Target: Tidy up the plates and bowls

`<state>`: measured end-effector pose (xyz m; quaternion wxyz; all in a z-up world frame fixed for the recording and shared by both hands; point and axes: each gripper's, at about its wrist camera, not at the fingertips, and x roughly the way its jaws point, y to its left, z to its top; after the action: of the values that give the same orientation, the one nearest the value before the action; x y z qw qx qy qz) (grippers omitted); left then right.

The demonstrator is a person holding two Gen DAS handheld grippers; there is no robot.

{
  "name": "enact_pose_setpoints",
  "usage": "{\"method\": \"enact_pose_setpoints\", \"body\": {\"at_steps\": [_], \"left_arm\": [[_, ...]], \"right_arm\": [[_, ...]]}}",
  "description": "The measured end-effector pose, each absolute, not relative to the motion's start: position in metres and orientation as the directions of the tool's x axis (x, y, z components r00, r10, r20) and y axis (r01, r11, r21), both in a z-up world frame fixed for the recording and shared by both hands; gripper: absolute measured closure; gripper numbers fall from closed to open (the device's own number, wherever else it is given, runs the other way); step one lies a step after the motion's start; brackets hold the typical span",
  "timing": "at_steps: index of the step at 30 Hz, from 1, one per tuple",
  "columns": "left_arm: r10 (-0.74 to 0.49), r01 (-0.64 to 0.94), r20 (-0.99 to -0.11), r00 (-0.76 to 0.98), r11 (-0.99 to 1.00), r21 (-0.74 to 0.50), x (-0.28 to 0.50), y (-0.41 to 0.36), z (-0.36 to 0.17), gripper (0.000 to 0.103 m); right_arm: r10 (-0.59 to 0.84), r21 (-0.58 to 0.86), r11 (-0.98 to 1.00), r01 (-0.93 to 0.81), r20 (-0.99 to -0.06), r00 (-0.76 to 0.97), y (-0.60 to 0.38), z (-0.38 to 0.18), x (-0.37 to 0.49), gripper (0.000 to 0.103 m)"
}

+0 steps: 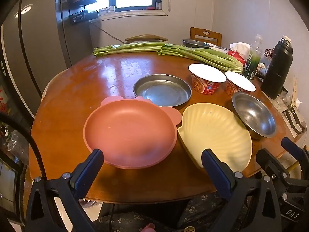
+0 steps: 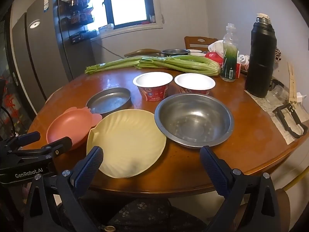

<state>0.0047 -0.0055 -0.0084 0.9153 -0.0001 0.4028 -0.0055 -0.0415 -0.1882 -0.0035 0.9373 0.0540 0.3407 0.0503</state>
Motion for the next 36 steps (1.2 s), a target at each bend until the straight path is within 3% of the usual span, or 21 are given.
{"method": "enact_pose_setpoints", "body": {"at_steps": [36], "left_arm": [[-0.017, 0.028, -0.733, 0.68, 1.0, 0.002, 0.0054, -0.0065, -0.0072, 0.001]], "right_arm": [[0.117, 0.126, 0.991, -0.046, -0.644, 0.756, -0.1879, -0.0072, -0.0418, 0.003]]}}
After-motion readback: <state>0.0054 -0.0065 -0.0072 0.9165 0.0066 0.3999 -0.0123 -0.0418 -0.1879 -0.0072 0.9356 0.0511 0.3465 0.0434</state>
